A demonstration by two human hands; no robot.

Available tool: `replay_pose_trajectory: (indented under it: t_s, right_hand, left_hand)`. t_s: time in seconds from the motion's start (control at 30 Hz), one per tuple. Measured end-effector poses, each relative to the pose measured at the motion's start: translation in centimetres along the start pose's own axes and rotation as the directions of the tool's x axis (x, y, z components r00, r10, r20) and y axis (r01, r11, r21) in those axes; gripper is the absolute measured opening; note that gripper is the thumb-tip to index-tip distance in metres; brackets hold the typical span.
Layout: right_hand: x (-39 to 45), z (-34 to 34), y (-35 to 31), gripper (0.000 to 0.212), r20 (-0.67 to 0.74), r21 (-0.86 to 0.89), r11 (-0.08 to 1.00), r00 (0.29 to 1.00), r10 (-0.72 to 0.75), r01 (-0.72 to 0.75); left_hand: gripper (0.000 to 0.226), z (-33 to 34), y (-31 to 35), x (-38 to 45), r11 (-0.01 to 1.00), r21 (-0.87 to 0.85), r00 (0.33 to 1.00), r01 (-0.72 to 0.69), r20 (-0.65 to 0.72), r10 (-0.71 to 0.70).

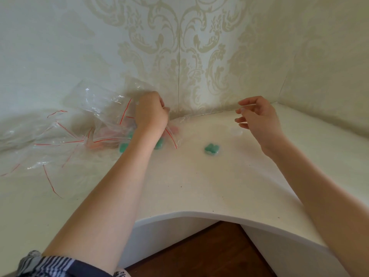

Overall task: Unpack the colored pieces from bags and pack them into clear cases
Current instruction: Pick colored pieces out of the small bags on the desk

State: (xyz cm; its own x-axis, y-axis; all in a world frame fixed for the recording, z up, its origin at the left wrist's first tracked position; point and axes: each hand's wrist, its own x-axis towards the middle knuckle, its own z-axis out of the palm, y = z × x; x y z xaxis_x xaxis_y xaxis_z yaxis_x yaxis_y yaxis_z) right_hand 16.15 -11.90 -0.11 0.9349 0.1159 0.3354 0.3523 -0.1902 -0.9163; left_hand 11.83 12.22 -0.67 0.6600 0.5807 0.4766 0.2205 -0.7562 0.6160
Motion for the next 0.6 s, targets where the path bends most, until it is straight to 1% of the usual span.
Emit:
replay_pose_trajectory:
  t_s: [0.07, 0.1, 0.13, 0.17, 0.23, 0.3, 0.37, 0.43, 0.47, 0.5, 0.53, 0.57, 0.6]
  right_hand:
    - [0.7, -0.9, 0.5, 0.021, -0.084, -0.101, 0.994, 0.996, -0.041, 0.032]
    - [1.0, -1.4, 0.8, 0.023, -0.126, -0.172, 0.984, 0.990, -0.061, 0.039]
    - [1.4, -1.9, 1.2, 0.026, -0.160, -0.242, 0.970, 0.984, -0.074, 0.034]
    - [1.6, -2.3, 1.6, 0.031, -0.181, -0.294, 0.956, 0.980, -0.079, 0.023]
    - [2.1, -2.8, 2.2, 0.038, -0.174, -0.346, 0.938, 0.983, -0.064, -0.001]
    - [2.2, -2.8, 2.6, 0.037, -0.087, -0.388, 0.922, 0.995, -0.049, 0.011]
    - [1.8, -2.3, 2.7, 0.030, 0.101, -0.458, 0.883, 0.993, -0.061, 0.101]
    - [1.1, -1.6, 2.7, 0.034, 0.301, -0.567, 0.795, 0.953, -0.044, 0.216]
    - [0.9, -1.3, 2.7, 0.036, 0.360, -0.600, 0.758, 0.932, -0.029, 0.256]
    - [0.7, -1.0, 2.7, 0.035, 0.386, -0.603, 0.751, 0.922, -0.023, 0.270]
    - [0.6, -0.8, 2.6, 0.034, 0.386, -0.590, 0.762, 0.922, -0.022, 0.266]
    - [0.5, -0.7, 2.4, 0.033, 0.375, -0.566, 0.782, 0.926, -0.038, 0.261]
    - [0.4, -0.5, 2.1, 0.034, 0.356, -0.530, 0.808, 0.932, -0.063, 0.257]
  left_hand:
    - [0.008, -0.2, 0.2, -0.1, 0.996, 0.087, 1.000, -0.006, -0.026, 0.009]
    - [0.009, -0.4, 0.3, -0.1, 0.993, 0.113, 0.999, -0.013, -0.032, 0.017]
    - [0.016, -0.3, 0.3, 0.0, 0.991, 0.130, 0.999, -0.017, -0.033, 0.021]
    - [0.023, -0.2, 0.2, 0.0, 0.993, 0.118, 0.999, -0.020, -0.035, 0.024]
    - [0.031, 0.0, 0.0, 0.0, 0.999, 0.014, 0.998, -0.035, -0.056, 0.036]
    - [0.031, 0.1, 0.2, -0.1, 0.994, -0.071, 0.989, -0.088, -0.125, 0.078]
    - [0.028, 0.2, 1.1, -0.4, 0.979, -0.093, 0.971, -0.179, -0.174, 0.161]
    - [0.025, 0.4, 2.3, -0.9, 0.951, -0.105, 0.950, -0.291, -0.153, 0.273]
    - [0.024, 0.6, 2.9, -1.3, 0.931, -0.117, 0.936, -0.345, -0.122, 0.331]
    - [0.023, 0.9, 3.5, -1.8, 0.912, -0.144, 0.923, -0.383, -0.084, 0.375]
    - [0.023, 1.4, 4.2, -2.5, 0.894, -0.206, 0.916, -0.398, -0.040, 0.398]
    - [0.023, 1.8, 4.8, -3.1, 0.879, -0.307, 0.921, -0.366, 0.014, 0.388]
    - [0.022, 2.1, 5.5, -3.8, 0.858, -0.429, 0.933, -0.282, 0.087, 0.350]
